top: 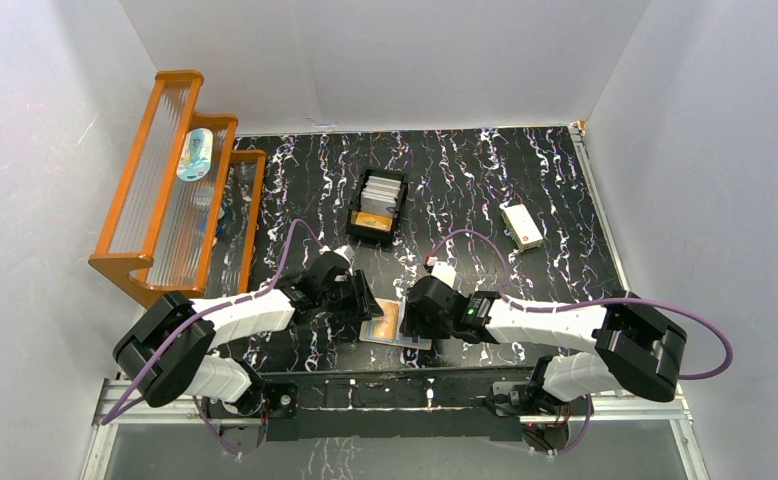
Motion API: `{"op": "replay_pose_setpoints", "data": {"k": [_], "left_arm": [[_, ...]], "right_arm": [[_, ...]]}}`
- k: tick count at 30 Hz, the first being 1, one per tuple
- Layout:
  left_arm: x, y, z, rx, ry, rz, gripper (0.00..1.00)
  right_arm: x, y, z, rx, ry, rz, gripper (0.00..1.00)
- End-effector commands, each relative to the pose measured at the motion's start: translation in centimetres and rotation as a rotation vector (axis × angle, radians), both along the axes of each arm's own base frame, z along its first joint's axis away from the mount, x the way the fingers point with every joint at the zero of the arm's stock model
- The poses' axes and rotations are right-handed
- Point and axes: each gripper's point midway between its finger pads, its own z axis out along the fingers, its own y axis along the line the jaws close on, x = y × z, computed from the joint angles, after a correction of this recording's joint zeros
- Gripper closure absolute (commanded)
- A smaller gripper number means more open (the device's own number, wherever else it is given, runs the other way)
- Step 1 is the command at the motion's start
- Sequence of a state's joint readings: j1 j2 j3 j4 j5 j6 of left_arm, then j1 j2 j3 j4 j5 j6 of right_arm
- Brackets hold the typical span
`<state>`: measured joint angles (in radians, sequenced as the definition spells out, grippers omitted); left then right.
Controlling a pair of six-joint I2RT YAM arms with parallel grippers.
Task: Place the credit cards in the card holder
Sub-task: Turn over the card slot in the card holder.
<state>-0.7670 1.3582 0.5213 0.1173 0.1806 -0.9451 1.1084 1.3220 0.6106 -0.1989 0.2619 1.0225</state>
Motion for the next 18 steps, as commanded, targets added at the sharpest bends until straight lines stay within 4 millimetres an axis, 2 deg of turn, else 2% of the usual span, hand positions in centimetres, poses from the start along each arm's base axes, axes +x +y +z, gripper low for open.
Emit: {"op": "replay_pose_setpoints", "data": {"k": [1,13,18], "left_arm": [[-0.5,1.1,-0.4,0.063,-0.005,0.004,0.59],[-0.6,0.2,0.0,0.048,-0.018,-0.026,0.59],[-0.8,-0.7,1.0,0.0,-0.023,-0.044,0.59]], "right_arm": [[-0.1,-0.8,-1.7,-0.04,0.003,-0.011,0.38],[-0.1,-0.8,-1.9,-0.045,0.006,-0.01,0.38],[-0.1,-0.7,-1.9,-0.042,0.008,-0.007,0.38]]}}
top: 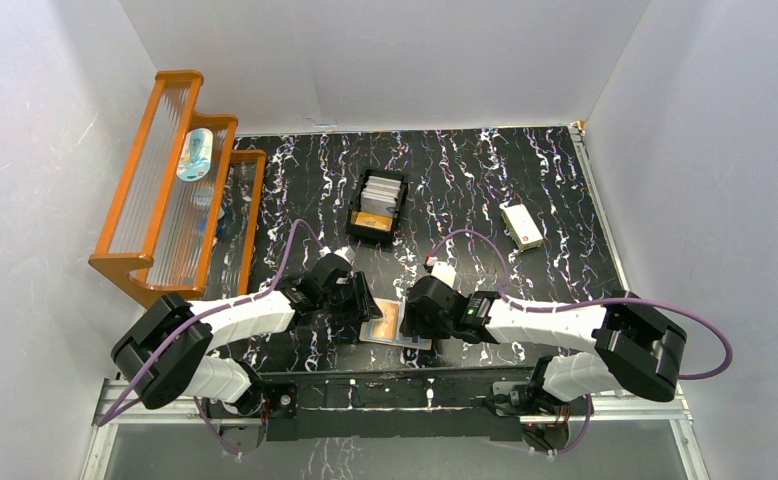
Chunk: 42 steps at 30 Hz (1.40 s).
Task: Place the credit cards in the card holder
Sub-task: Turn over the card slot in the card holder.
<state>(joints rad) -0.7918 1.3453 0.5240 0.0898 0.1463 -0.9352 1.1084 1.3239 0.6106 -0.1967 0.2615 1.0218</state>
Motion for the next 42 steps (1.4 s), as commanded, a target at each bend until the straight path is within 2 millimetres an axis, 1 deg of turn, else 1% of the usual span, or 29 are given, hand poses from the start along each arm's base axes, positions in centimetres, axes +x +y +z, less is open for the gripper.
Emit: {"op": "replay_pose_setpoints", "data": {"k": [1,7,14,18,23,29,34,37,38,42], "left_arm": [[-0.4,-1.1,1.4,-0.042,-0.01,-0.037,0.59],[-0.6,-2.3,3.3,-0.11,-0.028,-0.061,0.59],[-0.8,-2.8,3.4,-0.136,-0.019,-0.073,0.59],[-0.8,-3.4,4.3,-0.18,-0.032,-0.079,0.59],[-0.7,-4.0,6.0,-0.235,-0.05,-0.079,0.59],[-1.0,-4.8,6.7,-0.276,-0.05,-0.083,0.59],[-0.9,-5.1,6.7,-0.257,-0.057,-0.093,0.59],[-0.8,-5.3,7.2,-0.268,-0.064,-0.096,0.59],[-0.8,-5.4,7.4,-0.269,-0.068,-0.098,0.59],[-0.6,-5.8,8.2,-0.276,-0.087,-0.105,0.59]], "right_arm": [[-0.1,-0.7,-1.9,-0.041,0.006,-0.008,0.38],[-0.1,-0.5,-1.8,-0.033,0.005,-0.002,0.38],[0.0,-0.4,-1.6,-0.026,0.001,0.001,0.38],[0.0,-0.3,-1.4,-0.016,-0.006,0.003,0.38],[0.1,-0.1,-1.2,-0.01,-0.014,0.015,0.38],[0.1,0.0,-0.8,-0.002,-0.016,0.021,0.37],[0.4,-0.5,0.1,-0.01,-0.05,0.026,0.36],[0.5,-1.0,0.9,0.004,-0.079,0.021,0.34],[0.6,-1.0,1.3,0.024,-0.091,0.02,0.34],[0.6,-1.1,2.2,0.066,-0.119,0.016,0.34]]}}
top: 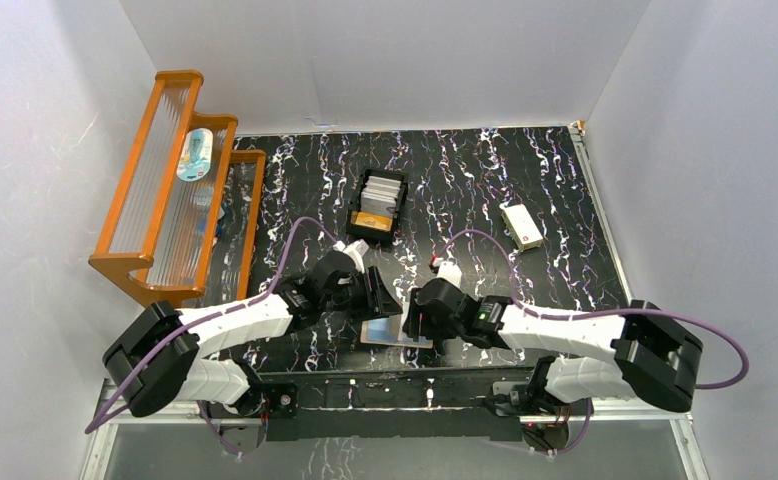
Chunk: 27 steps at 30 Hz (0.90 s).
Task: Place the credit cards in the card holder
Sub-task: Turn over the card slot in the card holder.
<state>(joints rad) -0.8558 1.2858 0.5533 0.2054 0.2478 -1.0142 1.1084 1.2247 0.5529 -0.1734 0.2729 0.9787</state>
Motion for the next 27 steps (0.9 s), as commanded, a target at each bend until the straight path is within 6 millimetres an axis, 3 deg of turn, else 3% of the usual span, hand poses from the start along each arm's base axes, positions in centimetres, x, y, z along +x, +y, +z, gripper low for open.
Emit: {"op": "replay_pose_setpoints", "data": {"k": [1,11,15,22,27], "left_arm": [[0.6,-1.3,2.8,-0.056,-0.053,-0.017,0.59],[-0.2,-2.8,1.3,-0.036,-0.005,-0.04,0.59],[-0.8,-3.7,0.1,-0.049,0.015,-0.08,0.58],[-0.9,-5.4,0.4,-0.088,0.036,-0.13,0.58],[0.1,-3.3,0.2,-0.014,-0.008,-0.06,0.58]], "right_arm": [[0.7,-0.3,1.4,0.043,-0.07,-0.012,0.34],[1.8,-1.0,5.5,0.112,-0.133,-0.102,0.36],[2.9,-2.6,8.1,0.115,-0.203,-0.176,0.35],[4.1,-5.8,12.4,0.205,-0.325,-0.32,0.33],[5.8,-6.9,16.7,0.149,-0.477,-0.322,0.33]]}}
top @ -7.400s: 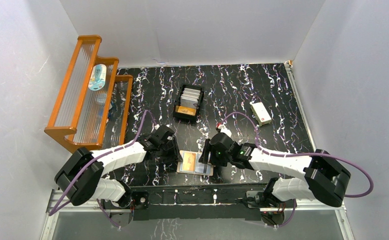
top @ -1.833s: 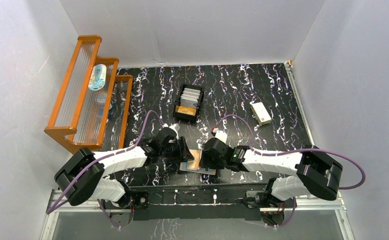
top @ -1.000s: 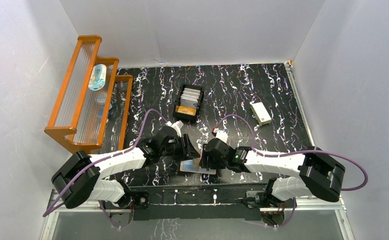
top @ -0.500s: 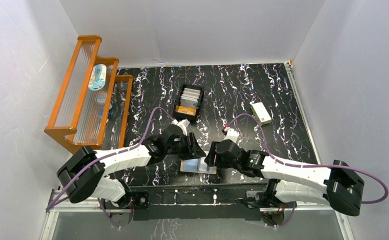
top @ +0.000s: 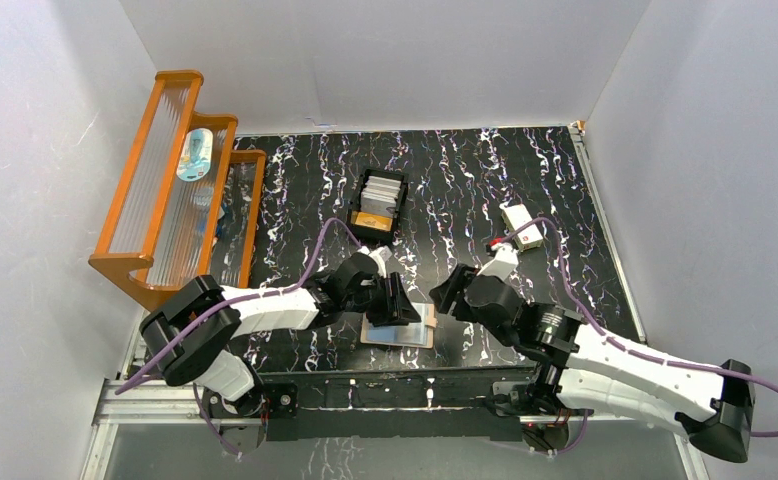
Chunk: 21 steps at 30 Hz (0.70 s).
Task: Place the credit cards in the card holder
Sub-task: Turn over the card slot in the card holder.
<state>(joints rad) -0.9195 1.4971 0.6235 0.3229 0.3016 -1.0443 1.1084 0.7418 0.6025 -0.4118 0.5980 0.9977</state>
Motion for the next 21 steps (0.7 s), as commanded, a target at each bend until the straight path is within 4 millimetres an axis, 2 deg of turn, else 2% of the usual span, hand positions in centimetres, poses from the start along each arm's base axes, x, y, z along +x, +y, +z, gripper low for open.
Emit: {"op": "replay_pose_setpoints", "data": {"k": [1,3,4,7,9,12,15,16,17,21], "left_arm": [[1.6,1.3,2.6,0.026,-0.099,0.042,0.57],[2.9,3.2,4.6,0.072,-0.171,0.085,0.55],[3.6,4.5,5.0,0.114,-0.179,0.115,0.54],[5.2,7.6,6.8,0.172,-0.206,0.172,0.54],[5.6,9.4,7.8,0.219,-0.255,0.202,0.53],[5.9,11.9,8.7,0.318,-0.322,0.225,0.51],[5.7,13.8,9.5,0.383,-0.379,0.226,0.49],[5.7,14.4,9.9,0.397,-0.403,0.234,0.45],[5.6,14.8,10.3,0.403,-0.423,0.231,0.4],[4.9,16.1,11.7,0.401,-0.496,0.217,0.23]], "right_arm": [[2.7,-1.2,5.8,-0.046,-0.17,-0.092,0.33],[3.7,-0.9,7.0,-0.094,-0.225,-0.092,0.32],[4.2,-0.4,7.8,-0.124,-0.257,-0.071,0.29],[5.6,2.2,9.6,-0.24,-0.341,0.038,0.22],[6.9,4.0,10.1,-0.31,-0.362,0.108,0.19],[9.4,6.2,9.6,-0.392,-0.355,0.207,0.19],[12.4,8.0,7.9,-0.431,-0.327,0.315,0.2],[13.5,8.6,6.7,-0.449,-0.302,0.349,0.23],[14.4,9.0,6.3,-0.456,-0.295,0.374,0.25],[18.1,10.8,5.8,-0.494,-0.332,0.457,0.31]]}}
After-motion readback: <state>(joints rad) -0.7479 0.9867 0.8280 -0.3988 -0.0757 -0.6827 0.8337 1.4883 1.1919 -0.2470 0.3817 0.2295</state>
